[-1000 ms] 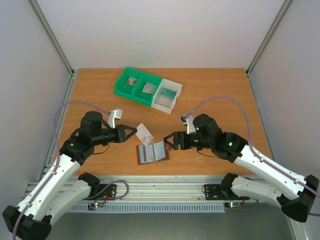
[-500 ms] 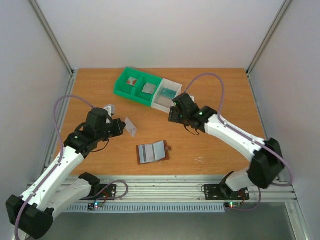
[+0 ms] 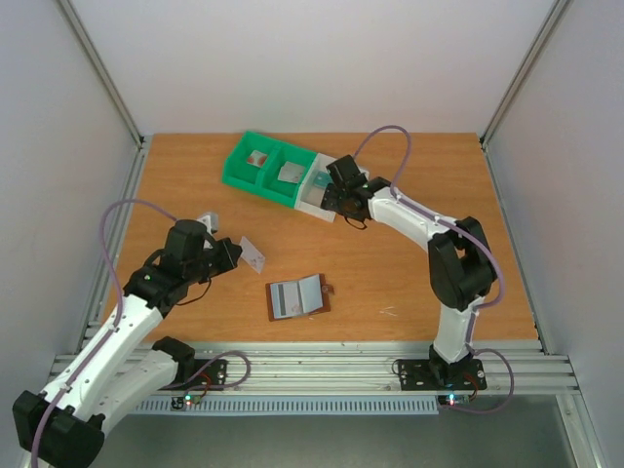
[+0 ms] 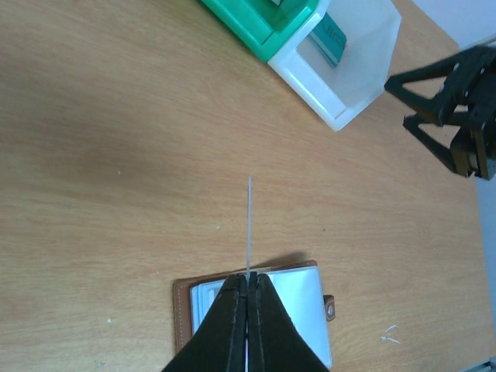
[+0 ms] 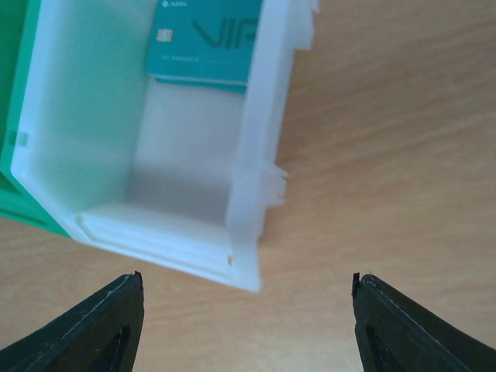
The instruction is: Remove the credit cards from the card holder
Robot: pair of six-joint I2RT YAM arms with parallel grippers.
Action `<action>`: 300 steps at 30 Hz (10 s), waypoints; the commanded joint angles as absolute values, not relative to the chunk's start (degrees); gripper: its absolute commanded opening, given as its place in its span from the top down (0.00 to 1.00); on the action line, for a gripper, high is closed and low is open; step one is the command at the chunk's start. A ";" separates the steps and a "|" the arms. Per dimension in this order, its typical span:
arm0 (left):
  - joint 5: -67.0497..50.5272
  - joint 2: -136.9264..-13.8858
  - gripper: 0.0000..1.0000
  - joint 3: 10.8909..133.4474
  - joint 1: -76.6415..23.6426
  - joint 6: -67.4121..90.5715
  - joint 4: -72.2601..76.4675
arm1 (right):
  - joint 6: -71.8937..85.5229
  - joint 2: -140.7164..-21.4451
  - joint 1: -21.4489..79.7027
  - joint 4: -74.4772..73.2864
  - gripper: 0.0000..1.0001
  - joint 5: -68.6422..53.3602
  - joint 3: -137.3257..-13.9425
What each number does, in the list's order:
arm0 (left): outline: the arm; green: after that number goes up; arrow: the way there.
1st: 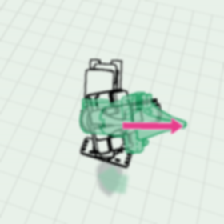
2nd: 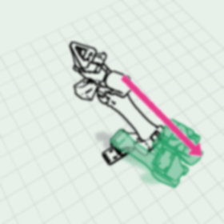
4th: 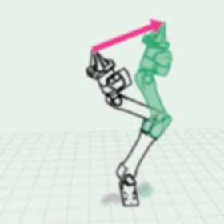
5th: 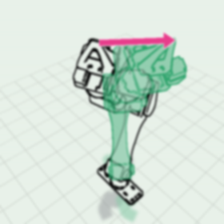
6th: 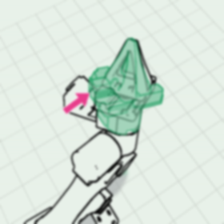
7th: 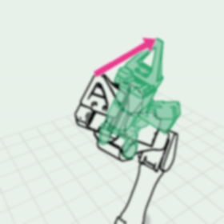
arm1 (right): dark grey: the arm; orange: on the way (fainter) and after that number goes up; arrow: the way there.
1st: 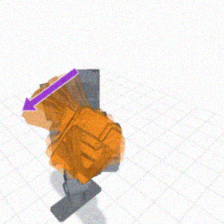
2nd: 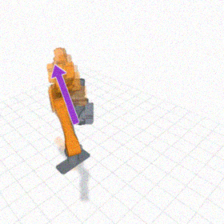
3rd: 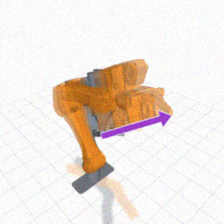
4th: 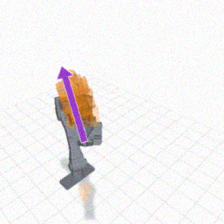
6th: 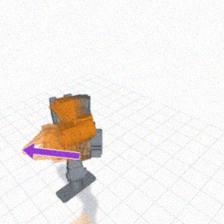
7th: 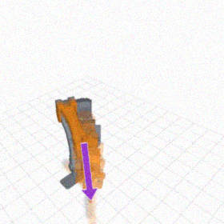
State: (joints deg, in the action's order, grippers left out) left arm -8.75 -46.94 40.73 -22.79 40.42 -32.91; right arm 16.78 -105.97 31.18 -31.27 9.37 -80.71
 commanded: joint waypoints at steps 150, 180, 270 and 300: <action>5.34 -109.59 1.00 81.88 -23.71 33.35 -30.83 | 14.50 -74.21 42.24 -44.04 0.41 16.04 -61.42; 4.75 -108.80 1.00 77.06 -23.73 36.53 -19.87 | 14.44 -72.77 42.24 -44.47 0.42 15.88 -61.61; -2.13 -108.95 0.46 81.22 -23.79 33.34 -14.09 | 14.12 -69.04 42.27 -45.70 0.39 12.49 -63.27; -28.41 -75.06 0.52 49.44 -23.82 30.45 -35.18 | 21.27 -73.77 50.65 -34.87 0.61 -4.84 -56.23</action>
